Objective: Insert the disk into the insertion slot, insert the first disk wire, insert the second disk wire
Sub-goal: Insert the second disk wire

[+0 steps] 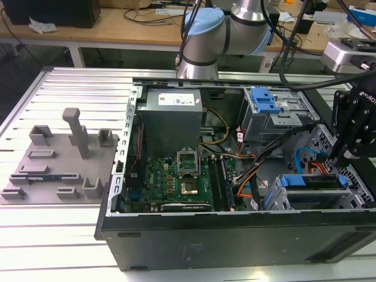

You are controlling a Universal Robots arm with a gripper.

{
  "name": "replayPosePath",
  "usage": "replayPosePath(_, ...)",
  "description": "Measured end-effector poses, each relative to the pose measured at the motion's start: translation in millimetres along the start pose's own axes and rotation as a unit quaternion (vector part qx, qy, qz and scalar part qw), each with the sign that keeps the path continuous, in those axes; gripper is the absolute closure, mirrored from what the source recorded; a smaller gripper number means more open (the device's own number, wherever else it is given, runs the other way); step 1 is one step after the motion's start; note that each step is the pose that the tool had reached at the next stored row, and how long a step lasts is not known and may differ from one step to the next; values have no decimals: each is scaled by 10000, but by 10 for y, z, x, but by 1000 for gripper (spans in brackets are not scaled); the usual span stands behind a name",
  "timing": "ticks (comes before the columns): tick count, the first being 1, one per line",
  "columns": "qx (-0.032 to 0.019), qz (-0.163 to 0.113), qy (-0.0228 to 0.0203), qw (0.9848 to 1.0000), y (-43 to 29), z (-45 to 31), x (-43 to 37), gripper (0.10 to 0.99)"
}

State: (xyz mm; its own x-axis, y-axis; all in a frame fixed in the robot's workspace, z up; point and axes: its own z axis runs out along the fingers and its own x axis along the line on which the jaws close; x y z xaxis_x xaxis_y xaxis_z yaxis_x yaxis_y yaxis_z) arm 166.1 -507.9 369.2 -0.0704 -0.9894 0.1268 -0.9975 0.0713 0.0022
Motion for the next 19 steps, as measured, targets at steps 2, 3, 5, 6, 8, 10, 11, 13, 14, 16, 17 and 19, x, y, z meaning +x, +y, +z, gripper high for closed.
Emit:
replayPosePath(2,0,0,0,10000,0,0,0,843)
replayPosePath(3,0,0,0,10000,0,0,0,843)
replayPosePath(5,0,0,0,10000,0,0,-1,843)
replayPosePath(6,0,0,0,10000,0,0,-1,843)
replayPosePath(8,0,0,0,10000,0,0,-1,843)
replayPosePath(10,0,0,0,10000,0,0,-1,843)
replayPosePath(11,0,0,0,10000,0,0,-1,843)
replayPosePath(13,2,0,48,10000,2,-6,-36,843)
replayPosePath(14,-2,-1,101,9999,4,-11,-66,843)
replayPosePath(16,-67,-9,365,9993,13,-50,-179,843)
replayPosePath(17,-84,-11,424,9991,15,-65,-200,843)
replayPosePath(19,-120,-15,616,9980,20,-126,-259,843)
